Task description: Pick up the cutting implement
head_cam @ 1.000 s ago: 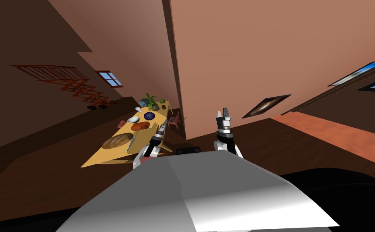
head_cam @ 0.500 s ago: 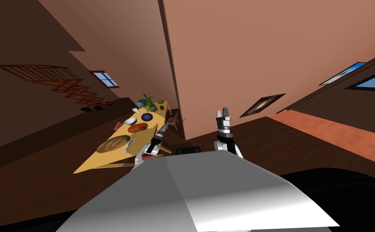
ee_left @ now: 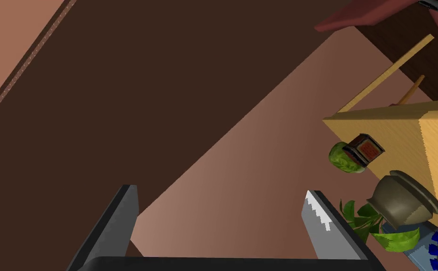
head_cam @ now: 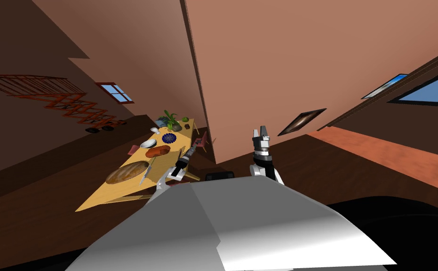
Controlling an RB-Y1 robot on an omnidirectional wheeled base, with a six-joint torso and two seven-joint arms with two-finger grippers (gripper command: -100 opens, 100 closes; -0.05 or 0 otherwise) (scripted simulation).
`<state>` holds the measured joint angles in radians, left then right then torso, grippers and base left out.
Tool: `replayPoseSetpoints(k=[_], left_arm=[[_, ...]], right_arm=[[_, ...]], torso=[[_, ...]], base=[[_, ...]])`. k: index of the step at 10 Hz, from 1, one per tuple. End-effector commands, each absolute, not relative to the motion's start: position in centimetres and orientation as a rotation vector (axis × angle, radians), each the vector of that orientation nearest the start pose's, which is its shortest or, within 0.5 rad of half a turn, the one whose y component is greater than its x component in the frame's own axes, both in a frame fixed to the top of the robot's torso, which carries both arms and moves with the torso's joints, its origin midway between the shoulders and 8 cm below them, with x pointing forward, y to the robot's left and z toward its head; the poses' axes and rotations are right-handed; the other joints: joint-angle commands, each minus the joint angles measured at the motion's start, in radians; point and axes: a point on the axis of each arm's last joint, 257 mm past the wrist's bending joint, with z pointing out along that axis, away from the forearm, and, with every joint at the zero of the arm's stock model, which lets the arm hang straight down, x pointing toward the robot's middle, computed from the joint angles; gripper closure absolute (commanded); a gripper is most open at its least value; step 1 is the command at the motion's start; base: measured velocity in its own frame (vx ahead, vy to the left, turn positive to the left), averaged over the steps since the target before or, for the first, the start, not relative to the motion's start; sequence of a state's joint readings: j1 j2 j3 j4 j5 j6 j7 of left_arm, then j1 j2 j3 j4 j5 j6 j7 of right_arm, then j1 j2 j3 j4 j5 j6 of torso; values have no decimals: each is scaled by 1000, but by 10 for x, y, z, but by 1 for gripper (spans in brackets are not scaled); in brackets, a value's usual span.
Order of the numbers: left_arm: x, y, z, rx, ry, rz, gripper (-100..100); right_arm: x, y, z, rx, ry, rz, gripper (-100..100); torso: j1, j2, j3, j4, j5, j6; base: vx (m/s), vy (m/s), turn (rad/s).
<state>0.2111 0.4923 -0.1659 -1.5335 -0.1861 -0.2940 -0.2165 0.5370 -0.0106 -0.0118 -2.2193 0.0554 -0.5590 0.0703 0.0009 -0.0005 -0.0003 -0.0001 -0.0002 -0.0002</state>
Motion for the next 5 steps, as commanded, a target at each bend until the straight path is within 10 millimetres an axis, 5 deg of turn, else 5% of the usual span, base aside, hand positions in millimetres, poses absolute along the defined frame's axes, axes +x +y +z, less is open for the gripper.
replayPoseSetpoints(k=[1, 5], left_arm=[[457, 296, -307, -420, 1684, -692, -100], [466, 330, -337, -392, 1776, -554, -100]], right_arm=[[343, -280, -4, 612, 696, 1173, 0], [343, -280, -4, 612, 696, 1173, 0]], torso=[[0, 0, 0, 0, 0, 0], [0, 1, 0, 0, 0, 0]], base=[[14, 8, -44], [9, 9, -53]])
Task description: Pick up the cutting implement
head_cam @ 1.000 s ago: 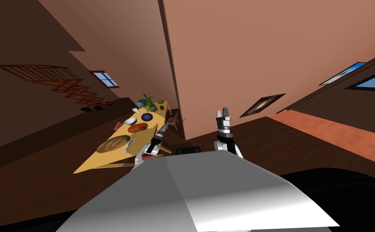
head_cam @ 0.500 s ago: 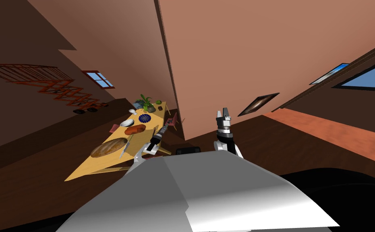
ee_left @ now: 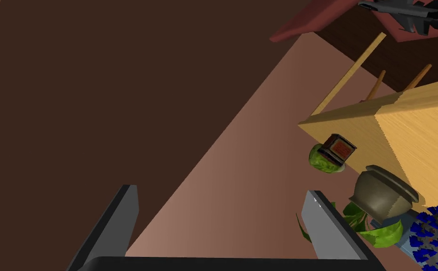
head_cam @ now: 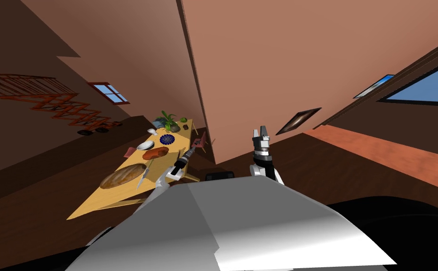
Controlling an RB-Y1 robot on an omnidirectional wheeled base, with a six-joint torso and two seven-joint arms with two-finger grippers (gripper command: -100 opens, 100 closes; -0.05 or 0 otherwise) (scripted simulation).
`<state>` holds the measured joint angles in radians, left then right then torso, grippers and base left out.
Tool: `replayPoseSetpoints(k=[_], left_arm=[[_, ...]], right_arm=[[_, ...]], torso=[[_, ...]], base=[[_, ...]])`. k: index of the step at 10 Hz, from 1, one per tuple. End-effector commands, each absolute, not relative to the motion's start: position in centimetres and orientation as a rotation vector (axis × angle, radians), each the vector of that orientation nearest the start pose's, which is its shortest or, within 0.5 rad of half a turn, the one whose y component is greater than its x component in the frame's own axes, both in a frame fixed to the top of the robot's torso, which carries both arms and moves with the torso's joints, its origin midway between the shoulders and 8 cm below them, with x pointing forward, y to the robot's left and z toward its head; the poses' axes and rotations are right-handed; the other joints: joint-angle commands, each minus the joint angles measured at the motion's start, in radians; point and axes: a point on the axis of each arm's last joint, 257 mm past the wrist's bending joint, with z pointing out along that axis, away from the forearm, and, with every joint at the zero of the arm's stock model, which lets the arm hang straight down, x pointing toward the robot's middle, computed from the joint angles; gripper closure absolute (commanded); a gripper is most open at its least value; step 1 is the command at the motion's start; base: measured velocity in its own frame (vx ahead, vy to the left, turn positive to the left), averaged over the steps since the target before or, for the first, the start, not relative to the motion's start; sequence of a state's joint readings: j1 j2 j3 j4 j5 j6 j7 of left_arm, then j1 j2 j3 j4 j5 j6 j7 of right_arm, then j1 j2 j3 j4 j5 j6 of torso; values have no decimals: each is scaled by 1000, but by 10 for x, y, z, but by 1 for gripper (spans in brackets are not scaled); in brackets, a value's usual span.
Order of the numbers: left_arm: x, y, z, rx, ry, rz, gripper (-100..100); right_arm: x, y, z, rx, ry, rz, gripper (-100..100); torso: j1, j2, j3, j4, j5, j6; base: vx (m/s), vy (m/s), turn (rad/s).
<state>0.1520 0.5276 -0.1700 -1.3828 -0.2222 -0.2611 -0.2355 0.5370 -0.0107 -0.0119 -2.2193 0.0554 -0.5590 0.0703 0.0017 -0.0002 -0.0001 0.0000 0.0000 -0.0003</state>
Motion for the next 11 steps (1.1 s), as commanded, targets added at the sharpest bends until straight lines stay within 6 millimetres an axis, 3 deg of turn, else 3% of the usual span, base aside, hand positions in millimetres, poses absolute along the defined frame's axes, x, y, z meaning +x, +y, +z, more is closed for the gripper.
replayPoseSetpoints(k=[1, 2, 6, 7, 11], left_arm=[[462, 338, -349, -409, 1797, -537, -100], [466, 356, -359, -392, 1834, -468, -100], [464, 382, -378, -393, 1886, -383, -100], [465, 402, -387, -383, 1919, -315, -100], [460, 427, -402, -387, 1964, -235, -100]], right_arm=[[343, -280, -4, 612, 696, 1173, 0], [343, -280, -4, 612, 696, 1173, 0], [343, -280, -4, 612, 696, 1173, 0], [343, -280, -4, 612, 696, 1173, 0], [343, -280, -4, 612, 696, 1173, 0]], torso=[[0, 0, 0, 0, 0, 0], [0, 0, 0, 0, 0, 0], [0, 1, 0, 0, 0, -1], [0, 1, 0, 0, 0, -1], [1, 1, 1, 0, 0, -1]], base=[[9, 17, -42], [6, 18, -78], [5, 20, -39], [-2, 19, -82], [-4, 29, -37]])
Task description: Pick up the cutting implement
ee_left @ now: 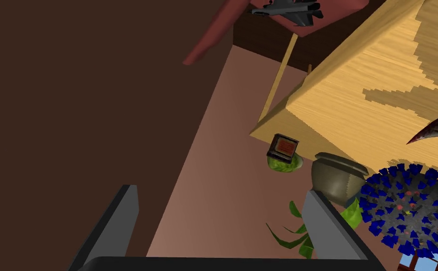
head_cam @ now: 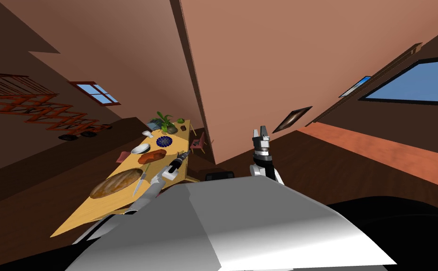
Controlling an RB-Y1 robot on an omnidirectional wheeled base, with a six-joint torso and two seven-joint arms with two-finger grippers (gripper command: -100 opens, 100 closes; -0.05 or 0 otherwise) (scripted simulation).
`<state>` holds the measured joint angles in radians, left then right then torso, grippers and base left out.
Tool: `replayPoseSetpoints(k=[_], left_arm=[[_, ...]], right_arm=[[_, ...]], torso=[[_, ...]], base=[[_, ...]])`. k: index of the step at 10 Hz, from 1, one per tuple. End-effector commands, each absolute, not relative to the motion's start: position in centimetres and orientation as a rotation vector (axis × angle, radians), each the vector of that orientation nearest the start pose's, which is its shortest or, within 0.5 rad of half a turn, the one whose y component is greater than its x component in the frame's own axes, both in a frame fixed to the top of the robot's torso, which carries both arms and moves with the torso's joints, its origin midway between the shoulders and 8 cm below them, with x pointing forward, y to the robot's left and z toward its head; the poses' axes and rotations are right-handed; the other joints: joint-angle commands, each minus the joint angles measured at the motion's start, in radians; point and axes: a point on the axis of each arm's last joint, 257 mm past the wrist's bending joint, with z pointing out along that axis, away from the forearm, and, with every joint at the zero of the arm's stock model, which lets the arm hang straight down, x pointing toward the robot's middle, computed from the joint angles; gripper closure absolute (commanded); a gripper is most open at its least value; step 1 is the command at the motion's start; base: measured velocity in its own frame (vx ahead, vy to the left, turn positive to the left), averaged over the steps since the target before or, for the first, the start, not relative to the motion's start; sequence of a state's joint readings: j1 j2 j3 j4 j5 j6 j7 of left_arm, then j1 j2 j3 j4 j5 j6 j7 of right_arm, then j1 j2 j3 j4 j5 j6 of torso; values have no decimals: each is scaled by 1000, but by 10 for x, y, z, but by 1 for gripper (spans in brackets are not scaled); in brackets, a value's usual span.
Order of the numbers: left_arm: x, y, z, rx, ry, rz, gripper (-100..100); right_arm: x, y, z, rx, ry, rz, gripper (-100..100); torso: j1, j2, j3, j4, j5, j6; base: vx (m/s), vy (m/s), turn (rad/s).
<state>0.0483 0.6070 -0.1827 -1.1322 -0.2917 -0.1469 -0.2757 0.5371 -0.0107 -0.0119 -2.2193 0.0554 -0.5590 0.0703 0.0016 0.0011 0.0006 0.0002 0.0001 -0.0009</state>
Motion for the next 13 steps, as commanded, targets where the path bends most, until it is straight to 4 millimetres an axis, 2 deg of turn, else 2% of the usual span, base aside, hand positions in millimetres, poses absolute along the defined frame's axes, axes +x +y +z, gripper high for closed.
replayPoseSetpoints(k=[1, 3, 5, 9, 13], left_arm=[[462, 442, -406, -374, 1985, -182, -100], [456, 449, -414, -388, 2001, -165, -100], [449, 478, -428, -381, 2054, -61, -100], [432, 502, -447, -404, 2105, 12, -100], [405, 531, -475, -426, 2188, 128, -100]], right_arm=[[343, -280, -4, 612, 696, 1173, 0], [343, -280, -4, 612, 696, 1173, 0], [343, -280, -4, 612, 696, 1173, 0], [343, -280, -4, 612, 696, 1173, 0], [343, -280, -4, 612, 696, 1173, 0]], torso=[[0, 0, 0, 0, 0, 0], [1, 0, 0, 0, 0, 0], [0, 0, 0, 0, 0, 0], [1, 0, 0, 0, 0, 0], [2, 1, 0, 0, 0, 0]], base=[[-6, 23, -71], [-2, 22, -22], [-13, 42, -97], [-10, 35, -39], [-19, 50, -73]])
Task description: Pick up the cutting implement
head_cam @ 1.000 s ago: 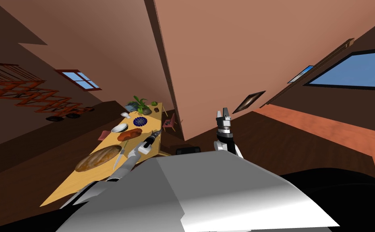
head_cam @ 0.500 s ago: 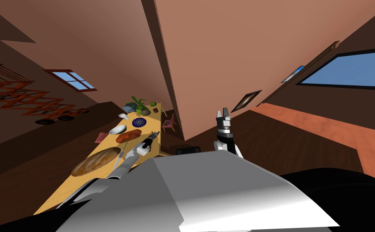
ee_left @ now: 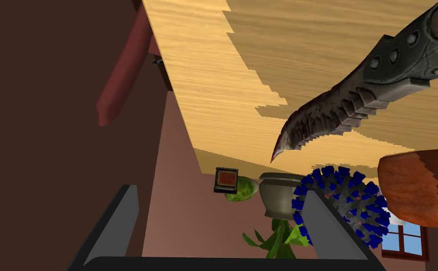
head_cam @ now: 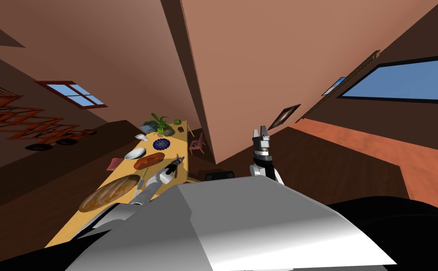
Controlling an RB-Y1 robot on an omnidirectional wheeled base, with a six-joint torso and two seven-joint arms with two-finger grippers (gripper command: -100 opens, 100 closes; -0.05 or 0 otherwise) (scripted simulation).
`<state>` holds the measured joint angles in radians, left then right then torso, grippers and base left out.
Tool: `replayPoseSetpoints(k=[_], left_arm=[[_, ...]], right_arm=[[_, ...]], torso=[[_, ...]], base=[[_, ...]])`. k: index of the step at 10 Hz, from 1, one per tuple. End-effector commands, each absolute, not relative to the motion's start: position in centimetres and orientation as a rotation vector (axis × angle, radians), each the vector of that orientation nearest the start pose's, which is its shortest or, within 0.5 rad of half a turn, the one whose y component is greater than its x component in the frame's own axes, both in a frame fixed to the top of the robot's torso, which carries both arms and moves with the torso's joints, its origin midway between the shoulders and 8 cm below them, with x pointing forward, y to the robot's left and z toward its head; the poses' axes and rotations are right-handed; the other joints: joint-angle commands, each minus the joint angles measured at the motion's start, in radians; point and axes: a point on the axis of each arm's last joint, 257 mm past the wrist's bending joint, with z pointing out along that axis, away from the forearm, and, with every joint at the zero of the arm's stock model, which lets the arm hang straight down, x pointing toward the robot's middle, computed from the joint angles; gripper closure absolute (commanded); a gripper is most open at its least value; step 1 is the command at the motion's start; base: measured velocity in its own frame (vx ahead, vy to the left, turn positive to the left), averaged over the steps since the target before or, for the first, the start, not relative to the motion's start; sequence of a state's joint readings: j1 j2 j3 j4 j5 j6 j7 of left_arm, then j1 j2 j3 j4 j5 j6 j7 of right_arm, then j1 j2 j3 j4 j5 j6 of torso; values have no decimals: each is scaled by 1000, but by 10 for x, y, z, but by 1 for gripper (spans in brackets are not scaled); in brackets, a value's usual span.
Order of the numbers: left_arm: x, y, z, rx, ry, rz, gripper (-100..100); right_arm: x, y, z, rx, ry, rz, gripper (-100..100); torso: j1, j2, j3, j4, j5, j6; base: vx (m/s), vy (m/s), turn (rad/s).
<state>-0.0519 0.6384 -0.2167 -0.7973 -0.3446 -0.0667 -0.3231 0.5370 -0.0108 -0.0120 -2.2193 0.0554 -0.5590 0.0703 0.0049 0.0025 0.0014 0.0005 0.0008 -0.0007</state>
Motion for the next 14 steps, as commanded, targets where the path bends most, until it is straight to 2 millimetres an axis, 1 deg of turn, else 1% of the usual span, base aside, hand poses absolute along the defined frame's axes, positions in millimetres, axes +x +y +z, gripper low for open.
replayPoseSetpoints(k=[1, 3, 5, 6, 7, 8, 9, 11, 12, 13, 14], left_arm=[[395, 538, -484, -436, 2214, 156, -100], [381, 543, -499, -452, 2253, 191, -100], [366, 541, -516, -469, 2293, 211, -100], [364, 540, -519, -472, 2299, 211, -100], [367, 541, -516, -471, 2292, 210, -100], [366, 541, -516, -471, 2293, 210, 0], [369, 529, -521, -452, 2296, 203, -100], [372, 512, -527, -427, 2301, 193, -100], [375, 500, -532, -409, 2304, 186, -100], [375, 505, -531, -424, 2302, 188, -100], [375, 504, -532, -418, 2303, 189, 100]], right_arm=[[343, -280, -4, 611, 696, 1173, 0], [343, -280, -4, 611, 696, 1173, 0], [343, -280, -4, 611, 696, 1173, 0], [343, -280, -4, 611, 696, 1173, 0], [343, -280, -4, 612, 696, 1173, 0], [343, -280, -4, 612, 696, 1173, 0], [343, -280, -4, 612, 696, 1173, 0], [343, -280, -4, 612, 697, 1173, 0], [343, -280, -4, 612, 697, 1173, 0], [343, -280, -4, 612, 697, 1173, 0], [343, -280, -4, 612, 696, 1173, 0]], torso=[[0, 0, 0, 0, 0, 0], [0, 1, 0, 0, 0, 0], [1, 0, 0, 0, 0, 0], [2, 0, 0, 0, 0, 0], [1, 0, 0, 0, 0, 0], [-2, -1, -1, 0, 0, 0], [-4, -2, -1, 0, -1, 0], [-2, -7, -4, -1, 0, 0], [-1, -9, -5, -2, 0, 0], [0, -9, -5, -2, 0, 0], [-2, -6, -3, -1, 0, 0]], base=[[-39, 79, -113], [-41, 83, -88], [-26, 97, -80], [-25, 83, -74], [-12, 31, -11], [-2, 7, 1], [33, 39, 102], [98, 62, 126], [98, 83, 128], [40, 35, 16], [8, 6, -5]])
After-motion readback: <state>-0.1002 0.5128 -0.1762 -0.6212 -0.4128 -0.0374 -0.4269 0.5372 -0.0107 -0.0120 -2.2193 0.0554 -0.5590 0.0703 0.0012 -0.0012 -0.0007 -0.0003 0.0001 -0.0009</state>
